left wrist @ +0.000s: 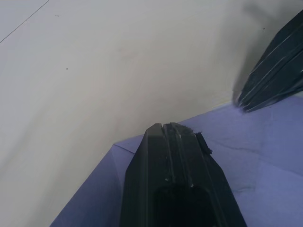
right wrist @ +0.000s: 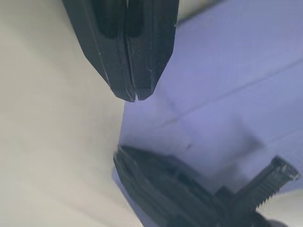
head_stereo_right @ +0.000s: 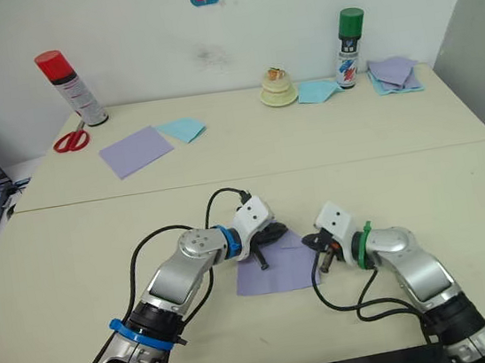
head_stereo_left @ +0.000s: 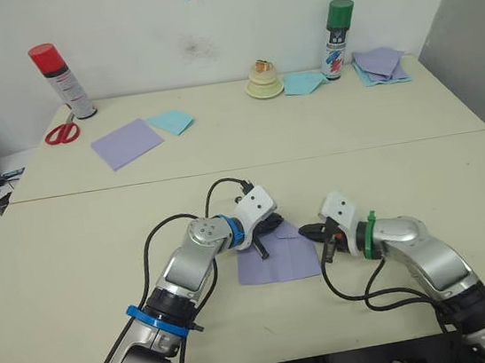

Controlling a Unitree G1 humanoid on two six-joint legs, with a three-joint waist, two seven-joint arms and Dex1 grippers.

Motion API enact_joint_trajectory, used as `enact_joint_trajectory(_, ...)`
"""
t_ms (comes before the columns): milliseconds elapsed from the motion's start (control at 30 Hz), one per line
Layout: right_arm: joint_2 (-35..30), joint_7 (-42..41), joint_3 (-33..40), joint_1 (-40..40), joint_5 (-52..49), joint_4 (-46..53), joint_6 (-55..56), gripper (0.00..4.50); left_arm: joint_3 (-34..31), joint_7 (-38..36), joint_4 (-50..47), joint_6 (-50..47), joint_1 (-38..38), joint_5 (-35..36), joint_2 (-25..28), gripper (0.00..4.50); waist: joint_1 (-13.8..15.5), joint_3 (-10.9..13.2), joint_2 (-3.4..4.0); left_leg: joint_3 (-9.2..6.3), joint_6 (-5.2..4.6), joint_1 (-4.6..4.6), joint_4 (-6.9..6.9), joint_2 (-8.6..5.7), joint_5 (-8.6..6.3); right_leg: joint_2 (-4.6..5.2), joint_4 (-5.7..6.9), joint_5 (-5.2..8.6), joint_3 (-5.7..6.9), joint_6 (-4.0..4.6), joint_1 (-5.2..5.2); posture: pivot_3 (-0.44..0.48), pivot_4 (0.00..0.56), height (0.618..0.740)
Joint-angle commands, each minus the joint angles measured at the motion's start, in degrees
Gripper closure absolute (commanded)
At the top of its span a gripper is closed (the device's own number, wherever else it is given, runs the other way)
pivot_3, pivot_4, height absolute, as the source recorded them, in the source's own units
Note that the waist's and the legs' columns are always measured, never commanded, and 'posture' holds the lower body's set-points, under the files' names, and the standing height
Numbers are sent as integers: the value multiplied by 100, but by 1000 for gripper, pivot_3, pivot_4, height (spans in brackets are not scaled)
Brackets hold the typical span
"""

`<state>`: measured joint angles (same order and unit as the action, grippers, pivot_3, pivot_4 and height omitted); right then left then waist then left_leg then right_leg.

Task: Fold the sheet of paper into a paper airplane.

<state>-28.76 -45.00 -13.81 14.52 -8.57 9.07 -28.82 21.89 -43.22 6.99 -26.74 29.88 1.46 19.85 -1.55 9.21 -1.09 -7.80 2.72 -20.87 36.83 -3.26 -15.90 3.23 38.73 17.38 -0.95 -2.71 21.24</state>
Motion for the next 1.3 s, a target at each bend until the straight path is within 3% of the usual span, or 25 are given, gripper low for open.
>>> enact_joint_trajectory(33, -67, -4, 177, -226, -161, 240, -112, 4485, 179, -74, 255, -143, -200, -182, 81, 4500, 5, 0, 0, 0, 0, 0, 0, 1, 0, 0, 0, 0, 0, 0, -1, 0, 150, 740)
enact_joint_trajectory(133, 281, 114, 546, -181, -592, 553, 21, 4485, 161, -75, 263, -141, -196, -173, 87, 4500, 0, 1, -1, 0, 0, 0, -1, 2, 0, 0, 1, 0, -1, 0, 1, 0, 150, 740)
enact_joint_trajectory(300, 553, 277, 477, 71, -503, 445, 244, 4485, 154, -88, 285, -123, -200, -171, 90, 4500, -5, 1, 0, 1, 0, 0, 1, 1, 0, -1, 5, 0, -2, 0, 4, 0, 150, 740)
enact_joint_trajectory(533, 453, 162, -275, 250, 131, -315, 356, 4485, 34, -91, 248, -195, -130, -56, 27, 4500, -3, 1, 0, 0, 1, -1, 0, 0, 1, -1, 3, -1, -1, 1, 5, 0, 150, 740)
enact_joint_trajectory(900, 343, 85, -479, 266, 446, -564, 487, 4485, -524, -200, -513, -858, 125, 747, -395, 4500, -12, 5, -3, 1, 2, -4, 2, 1, 1, -2, 6, 0, -2, 1, 8, 0, 150, 740)
enact_joint_trajectory(1033, 332, 90, -456, 214, 438, -555, 483, 4485, -285, 43, -129, -795, 134, 414, -488, 4500, -13, 6, -4, 2, 4, -4, 1, 2, 2, -2, 5, 0, -2, 1, 9, 0, 150, 740)
enact_joint_trajectory(1300, 362, 187, -476, 155, 479, -523, 466, 4485, -315, 669, 551, -614, 241, -173, -157, 4500, -22, 5, -4, 2, 2, 2, 4, 3, 1, -2, 7, -2, -4, -1, 5, 0, 150, 740)
